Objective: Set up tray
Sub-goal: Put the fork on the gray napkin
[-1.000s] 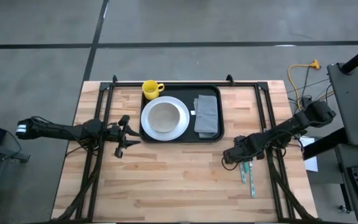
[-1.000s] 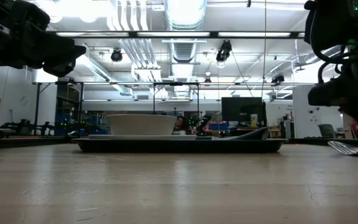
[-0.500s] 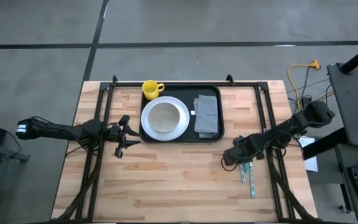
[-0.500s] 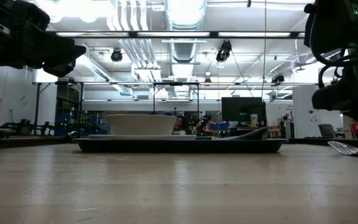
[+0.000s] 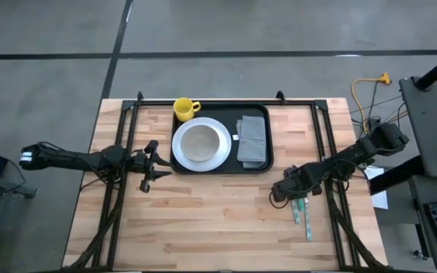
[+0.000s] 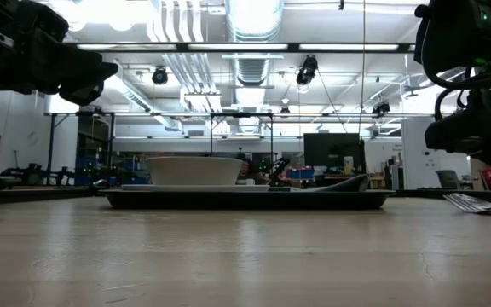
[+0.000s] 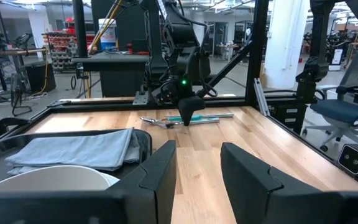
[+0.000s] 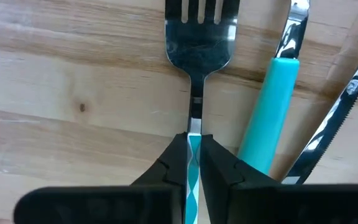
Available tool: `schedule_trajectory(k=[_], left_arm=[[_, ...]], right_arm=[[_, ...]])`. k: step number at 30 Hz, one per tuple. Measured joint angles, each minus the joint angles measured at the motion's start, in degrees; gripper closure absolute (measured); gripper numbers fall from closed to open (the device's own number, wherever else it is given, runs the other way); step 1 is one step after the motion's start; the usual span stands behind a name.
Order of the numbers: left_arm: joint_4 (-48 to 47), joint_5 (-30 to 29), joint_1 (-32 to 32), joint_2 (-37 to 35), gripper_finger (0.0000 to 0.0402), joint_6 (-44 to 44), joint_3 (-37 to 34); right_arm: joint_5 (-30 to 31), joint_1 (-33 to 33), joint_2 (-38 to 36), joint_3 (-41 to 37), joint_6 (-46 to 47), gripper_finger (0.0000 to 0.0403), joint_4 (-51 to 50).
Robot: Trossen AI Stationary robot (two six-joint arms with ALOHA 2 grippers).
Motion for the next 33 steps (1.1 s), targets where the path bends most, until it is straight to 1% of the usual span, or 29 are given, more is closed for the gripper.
schedule_trajectory(k=[9, 17, 23, 33], left_arm=[[0.0, 0.0, 0.0, 0.0, 0.0294, 0.0, 0.0], [0.0, 0.0, 0.0, 0.0, 0.0294, 0.0, 0.0], [0.0, 0.0, 0.0, 0.0, 0.0294, 0.0, 0.0], [0.0, 0.0, 0.0, 0.0, 0.0294, 0.0, 0.0]], right_arm=[[-0.7, -0.5, -2.7, -0.2, 0.8, 0.0389, 0.5], [-0.4, -3.4, -6.3, -0.1, 0.8, 0.039, 0.0], [-0.2, -9.0, -7.4, -0.1, -4.5, 0.039, 0.0], [-0.2, -22.0, -7.5, 0.0, -15.3, 0.039, 0.0]])
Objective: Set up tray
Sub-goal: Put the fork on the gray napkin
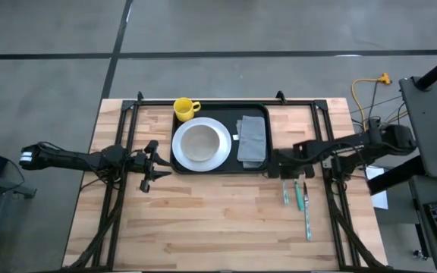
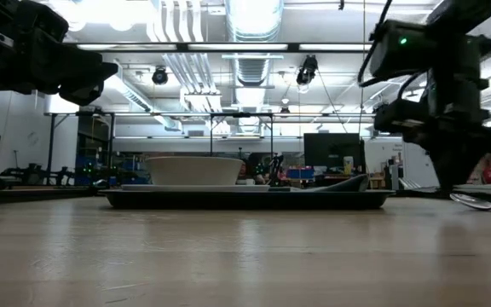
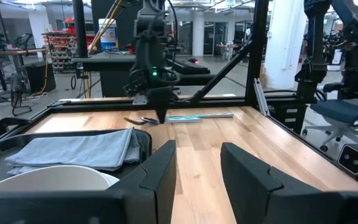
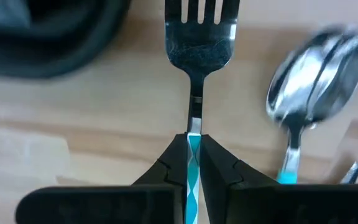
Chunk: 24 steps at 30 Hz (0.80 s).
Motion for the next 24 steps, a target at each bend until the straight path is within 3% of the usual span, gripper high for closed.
schedule_trajectory(k=[10, 18, 24], left_arm=[[0.0, 0.0, 0.0, 0.0, 0.0294, 0.0, 0.0], [0.0, 0.0, 0.0, 0.0, 0.0294, 0.0, 0.0], [0.0, 0.0, 0.0, 0.0, 0.0294, 0.0, 0.0]], right_arm=[[-0.2, -13.4, 0.0, 4.1, -11.5, 0.039, 0.0], [1.3, -19.2, 0.6, 11.0, -15.7, 0.039, -0.1], [0.9, -22.5, 6.7, 16.4, -19.7, 0.039, -2.6]])
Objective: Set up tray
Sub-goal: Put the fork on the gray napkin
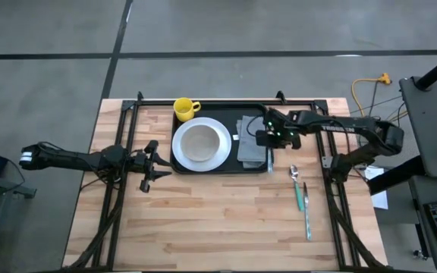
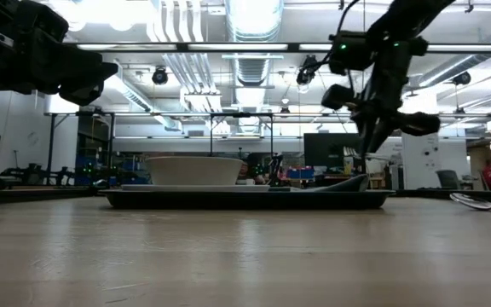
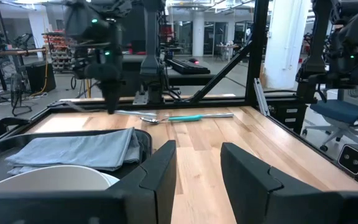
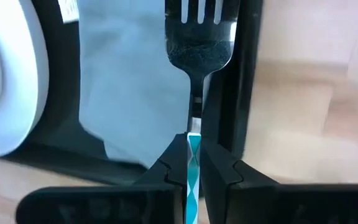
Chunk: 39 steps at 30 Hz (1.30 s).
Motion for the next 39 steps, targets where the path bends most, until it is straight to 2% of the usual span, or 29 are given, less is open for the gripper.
schedule_trajectory(k=[7, 12, 18, 29, 39], left_arm=[[0.0, 0.0, 0.0, 0.0, 0.0294, 0.0, 0.0], [0.0, 0.0, 0.0, 0.0, 0.0294, 0.0, 0.0], [0.0, 0.0, 0.0, 0.0, 0.0294, 0.0, 0.0], [0.0, 0.0, 0.0, 0.0, 0.0294, 0.0, 0.0], [0.0, 0.0, 0.0, 0.0, 0.0294, 0.0, 0.0]], right_arm=[[0.1, -3.5, 11.5, 10.1, -6.7, 0.039, -0.6], [-0.7, -5.8, 20.1, 18.2, -11.0, 0.039, -5.2], [-0.9, -6.5, 25.9, 24.0, -12.4, 0.039, -6.3], [-1.1, -6.4, 30.8, 25.4, -12.2, 0.039, -6.9], [-0.9, -6.5, 32.3, 24.6, -11.3, 0.039, -6.7]])
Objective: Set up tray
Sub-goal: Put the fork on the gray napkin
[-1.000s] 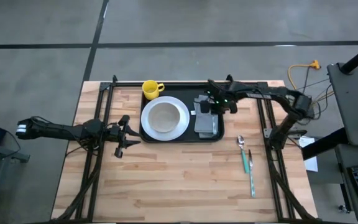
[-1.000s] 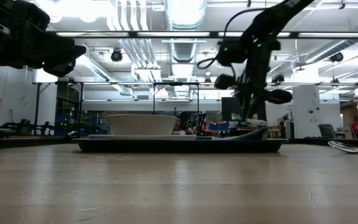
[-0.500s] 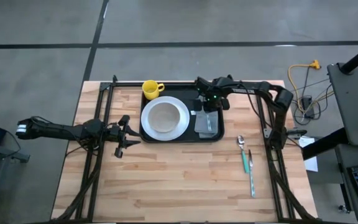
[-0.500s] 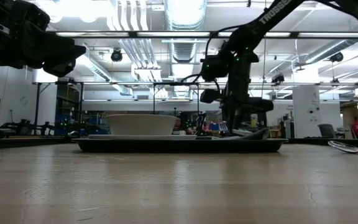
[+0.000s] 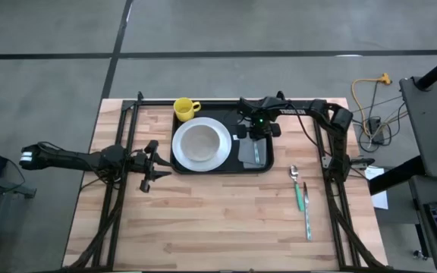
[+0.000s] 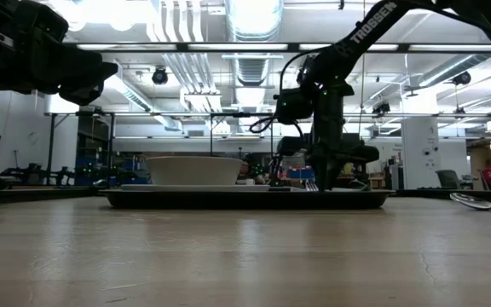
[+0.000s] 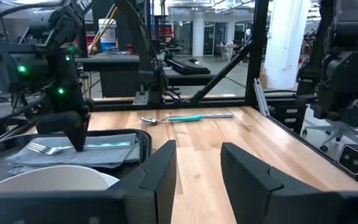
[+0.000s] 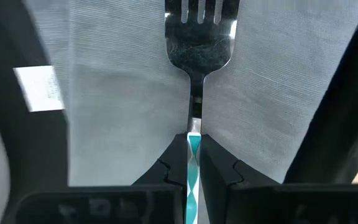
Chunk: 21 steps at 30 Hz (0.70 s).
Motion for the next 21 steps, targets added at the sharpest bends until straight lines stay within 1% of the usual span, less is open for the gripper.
schedule_trajectory(k=[5, 11, 17, 21], left_arm=[[0.0, 0.0, 0.0, 0.0, 0.0294, 0.0, 0.0], [0.0, 0.0, 0.0, 0.0, 0.0294, 0.0, 0.0], [0.0, 0.0, 0.0, 0.0, 0.0294, 0.0, 0.0], [0.0, 0.0, 0.0, 0.0, 0.0294, 0.0, 0.0]], right_arm=[[0.0, 0.0, 1.0, -0.6, 0.4, 0.039, 0.0], [0.0, 0.0, 1.7, -0.6, -2.1, 0.039, 0.2], [0.1, 0.1, 1.6, -0.6, -2.4, 0.0389, 0.3], [0.2, 0.1, 1.6, -0.7, -2.5, 0.0372, 0.3]])
